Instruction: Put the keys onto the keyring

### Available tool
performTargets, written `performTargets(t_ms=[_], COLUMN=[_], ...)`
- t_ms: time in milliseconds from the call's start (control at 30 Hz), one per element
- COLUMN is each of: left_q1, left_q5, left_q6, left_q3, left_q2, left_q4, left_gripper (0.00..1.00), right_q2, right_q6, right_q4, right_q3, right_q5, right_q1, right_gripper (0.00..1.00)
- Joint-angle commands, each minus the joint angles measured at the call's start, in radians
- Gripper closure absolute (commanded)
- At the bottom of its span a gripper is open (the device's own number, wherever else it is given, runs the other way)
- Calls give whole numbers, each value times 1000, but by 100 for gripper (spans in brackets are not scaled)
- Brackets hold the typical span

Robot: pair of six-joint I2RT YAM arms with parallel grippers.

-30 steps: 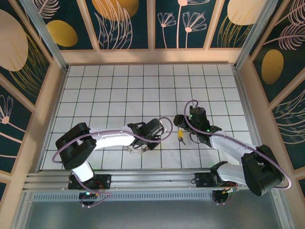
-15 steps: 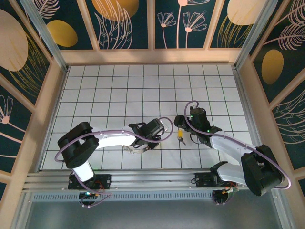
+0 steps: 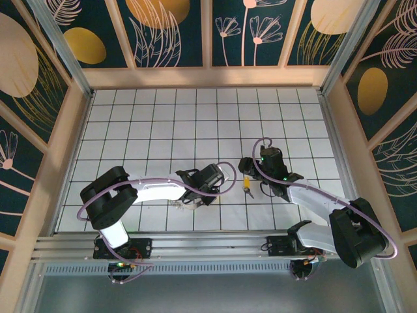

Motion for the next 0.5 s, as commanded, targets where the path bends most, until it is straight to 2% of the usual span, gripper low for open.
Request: performTargets(t_ms=[0, 467], left_q1=[-4, -3], left_q5=[-1, -23], left_q6=[6, 2], left_q3=[-18, -51], left_q2=[26, 21], left_q4=[9, 33], left_gripper=[78, 92], right_q2=[-3, -7], right_q6=[7, 10], right_q4=[18, 27], right_q3=[-16, -23], right_q5=[2, -10], right_q1=[-10, -11], right_gripper=[29, 31])
